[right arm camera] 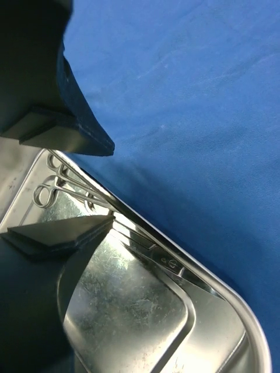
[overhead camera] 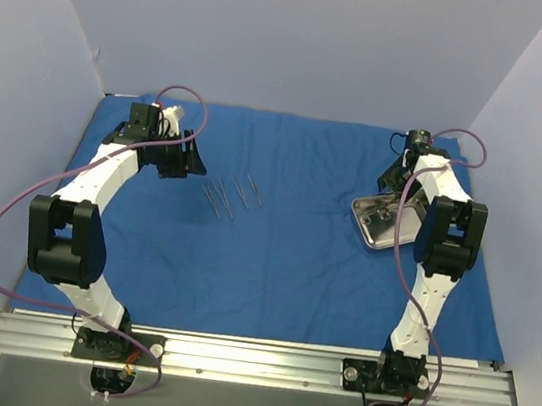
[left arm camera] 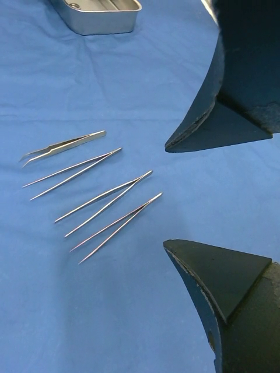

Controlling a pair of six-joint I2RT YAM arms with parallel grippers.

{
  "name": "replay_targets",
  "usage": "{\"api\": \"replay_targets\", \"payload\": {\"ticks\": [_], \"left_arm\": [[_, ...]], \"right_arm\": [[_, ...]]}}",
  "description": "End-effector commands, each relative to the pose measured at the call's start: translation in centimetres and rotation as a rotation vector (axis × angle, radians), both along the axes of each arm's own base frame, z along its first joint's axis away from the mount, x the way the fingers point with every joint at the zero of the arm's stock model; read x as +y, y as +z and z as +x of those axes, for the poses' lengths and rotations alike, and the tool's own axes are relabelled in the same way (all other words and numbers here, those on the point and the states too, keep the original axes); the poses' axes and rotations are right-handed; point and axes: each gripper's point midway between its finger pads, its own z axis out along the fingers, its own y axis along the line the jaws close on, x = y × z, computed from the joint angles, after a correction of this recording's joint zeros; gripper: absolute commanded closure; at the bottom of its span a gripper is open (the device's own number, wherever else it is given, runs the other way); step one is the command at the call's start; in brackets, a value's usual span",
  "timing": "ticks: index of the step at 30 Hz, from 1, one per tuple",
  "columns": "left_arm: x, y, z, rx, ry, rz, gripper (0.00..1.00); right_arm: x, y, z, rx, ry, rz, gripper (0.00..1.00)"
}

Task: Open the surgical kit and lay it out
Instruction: Pick up the medical item from the container.

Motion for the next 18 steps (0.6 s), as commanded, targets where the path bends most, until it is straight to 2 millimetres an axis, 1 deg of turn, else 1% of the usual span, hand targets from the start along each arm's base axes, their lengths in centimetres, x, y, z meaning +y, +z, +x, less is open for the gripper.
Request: {"api": "replay_targets", "payload": {"ticks": [1, 3, 4, 5, 7, 8, 9, 10, 11, 15, 16, 17, 18], "left_arm": [[-0.2, 1.3, 0.6, -0.027, -0.038, -0.023, 0.30], [0.2, 1.4, 0.8, -0.029, -0.030, -0.022, 0.30], [0.6, 1.1, 0.9, -0.023, -0.020, -0.023, 0.30], [0.6, 1.1, 1.0, -0.023, -0.018, -0.028, 0.30], [1.1, 0.7, 1.2, -0.015, -0.002, -0.035, 0.30], [1.2, 0.6, 1.2, -0.010, 0.002, -0.040, 0.30], [1.2, 0.5, 1.2, -0.007, 0.004, -0.045, 0.30], [1.3, 0.3, 1.2, -0.002, 0.006, -0.047, 0.30], [1.3, 0.3, 1.3, -0.004, 0.007, -0.052, 0.30], [1.3, 0.0, 1.2, 0.002, 0.014, -0.070, 0.30], [1.2, -0.2, 1.1, 0.009, 0.014, -0.071, 0.30], [1.2, -0.2, 1.1, 0.005, 0.014, -0.073, 0.30], [1.3, -0.2, 1.1, 0.006, 0.018, -0.073, 0.30]], "right_arm": [[-0.5, 1.8, 0.5, -0.027, -0.025, -0.048, 0.57], [-0.5, 1.9, 0.0, -0.027, -0.024, -0.057, 0.58], [-0.5, 3.1, 0.2, -0.065, -0.014, -0.052, 0.58], [-0.4, 3.4, 0.3, -0.086, -0.006, -0.052, 0.58], [-0.6, 3.9, 0.4, -0.105, 0.007, -0.061, 0.54], [-0.7, 4.2, 0.6, -0.112, 0.009, -0.061, 0.51], [-0.7, 4.3, 0.4, -0.106, 0.014, -0.059, 0.50], [-0.9, 5.0, 0.6, -0.118, 0.009, -0.065, 0.49], [-0.8, 5.2, 0.5, -0.118, 0.010, -0.064, 0.49], [-0.3, 6.3, -0.5, -0.131, 0.011, -0.040, 0.48], [-0.2, 6.9, -0.8, -0.141, 0.009, -0.041, 0.48], [-0.1, 6.3, -1.6, -0.120, -0.001, -0.031, 0.48], [0.1, 6.3, -2.1, -0.111, -0.003, -0.023, 0.49]]}}
